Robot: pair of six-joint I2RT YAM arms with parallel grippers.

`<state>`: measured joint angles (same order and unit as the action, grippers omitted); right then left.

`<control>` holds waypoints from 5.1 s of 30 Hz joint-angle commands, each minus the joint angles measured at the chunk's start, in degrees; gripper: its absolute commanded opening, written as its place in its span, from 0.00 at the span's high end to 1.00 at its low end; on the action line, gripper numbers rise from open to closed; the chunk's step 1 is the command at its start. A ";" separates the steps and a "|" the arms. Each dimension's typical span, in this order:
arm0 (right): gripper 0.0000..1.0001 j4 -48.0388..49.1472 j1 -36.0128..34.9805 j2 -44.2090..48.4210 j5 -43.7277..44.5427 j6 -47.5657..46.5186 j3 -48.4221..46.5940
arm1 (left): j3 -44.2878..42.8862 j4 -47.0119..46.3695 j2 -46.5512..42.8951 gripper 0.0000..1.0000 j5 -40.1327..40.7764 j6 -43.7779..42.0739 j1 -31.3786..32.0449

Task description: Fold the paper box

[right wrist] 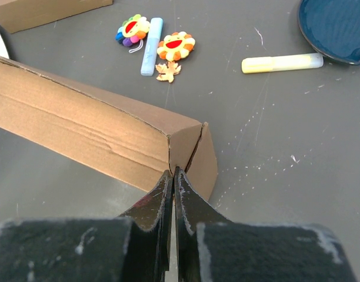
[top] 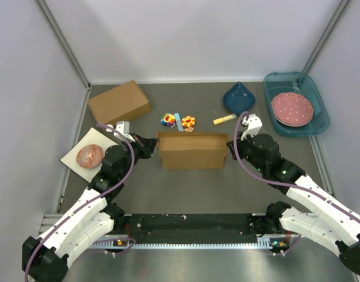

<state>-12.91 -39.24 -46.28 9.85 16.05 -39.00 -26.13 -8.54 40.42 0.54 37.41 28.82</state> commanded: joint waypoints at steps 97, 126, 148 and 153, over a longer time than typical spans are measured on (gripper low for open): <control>0.95 -1.86 -1.36 -3.82 0.88 -6.47 -6.79 | -2.43 10.91 3.43 1.00 10.19 -5.86 5.37; 1.00 -0.28 -1.36 -0.04 1.58 0.29 6.84 | -4.01 13.10 -0.69 0.78 9.92 -8.40 5.72; 1.00 -0.72 -1.27 -0.39 0.88 0.82 4.73 | -9.20 7.06 -0.36 0.63 9.66 -13.06 5.72; 1.00 -0.72 -1.36 -0.39 0.70 1.00 4.73 | -9.64 6.16 2.20 0.74 8.08 -13.32 5.72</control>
<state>-5.72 -40.12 -45.12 12.14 15.92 -34.61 -33.45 1.28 41.50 9.93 25.30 34.54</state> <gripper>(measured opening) 0.008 0.305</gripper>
